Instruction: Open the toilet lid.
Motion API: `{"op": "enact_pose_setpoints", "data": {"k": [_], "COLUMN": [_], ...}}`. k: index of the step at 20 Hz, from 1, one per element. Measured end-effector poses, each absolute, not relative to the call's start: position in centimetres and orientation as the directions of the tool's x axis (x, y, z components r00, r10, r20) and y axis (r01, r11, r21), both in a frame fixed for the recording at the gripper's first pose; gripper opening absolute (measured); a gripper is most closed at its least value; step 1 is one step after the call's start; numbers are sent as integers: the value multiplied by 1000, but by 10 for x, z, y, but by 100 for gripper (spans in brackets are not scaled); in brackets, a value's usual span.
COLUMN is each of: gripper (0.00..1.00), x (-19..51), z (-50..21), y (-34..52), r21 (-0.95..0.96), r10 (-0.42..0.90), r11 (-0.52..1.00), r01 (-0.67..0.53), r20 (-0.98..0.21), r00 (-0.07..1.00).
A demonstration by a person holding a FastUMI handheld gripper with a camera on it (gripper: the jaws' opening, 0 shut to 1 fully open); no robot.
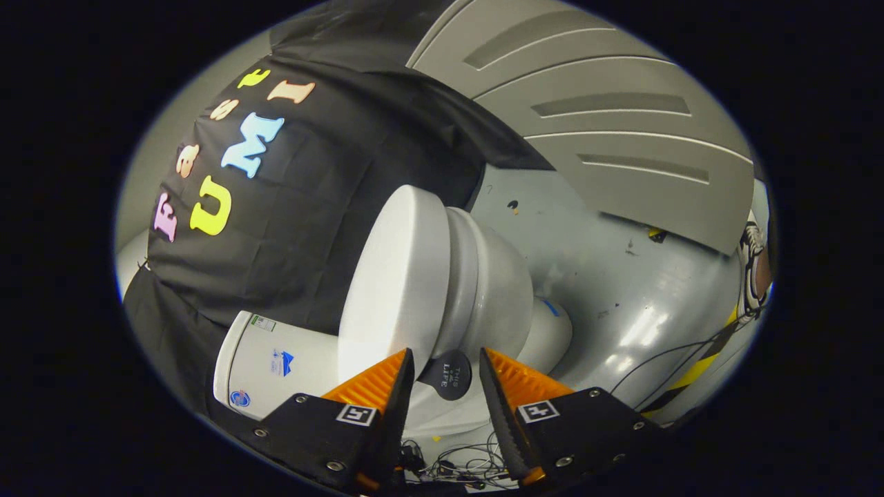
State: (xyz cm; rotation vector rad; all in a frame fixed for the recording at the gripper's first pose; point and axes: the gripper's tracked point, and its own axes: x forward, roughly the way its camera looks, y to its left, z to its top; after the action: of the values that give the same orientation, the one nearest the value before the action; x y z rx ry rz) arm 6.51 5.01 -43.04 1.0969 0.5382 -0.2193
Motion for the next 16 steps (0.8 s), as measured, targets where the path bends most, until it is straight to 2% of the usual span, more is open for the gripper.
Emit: {"op": "enact_pose_setpoints", "data": {"k": [1,5,6,8,12,13,14,16], "gripper": [58,52,42,30,22,19,7,1], "x": [66,74,76,79,80,82,81,81], "z": [-433,-438,-441,-441,-437,-431,-431,-432], "y": [53,62,62,62,61,60,59,59], "r21": [787,809,804,818,853,861,853,844], "r10": [102,132,128,133,137,130,127,121], "r11": [446,418,417,399,360,365,385,404], "r01": [426,413,424,415,377,354,353,353], "r20": [-517,-503,-514,-499,-448,-424,-428,-432], "r00": [850,854,848,856,883,896,895,894]}}
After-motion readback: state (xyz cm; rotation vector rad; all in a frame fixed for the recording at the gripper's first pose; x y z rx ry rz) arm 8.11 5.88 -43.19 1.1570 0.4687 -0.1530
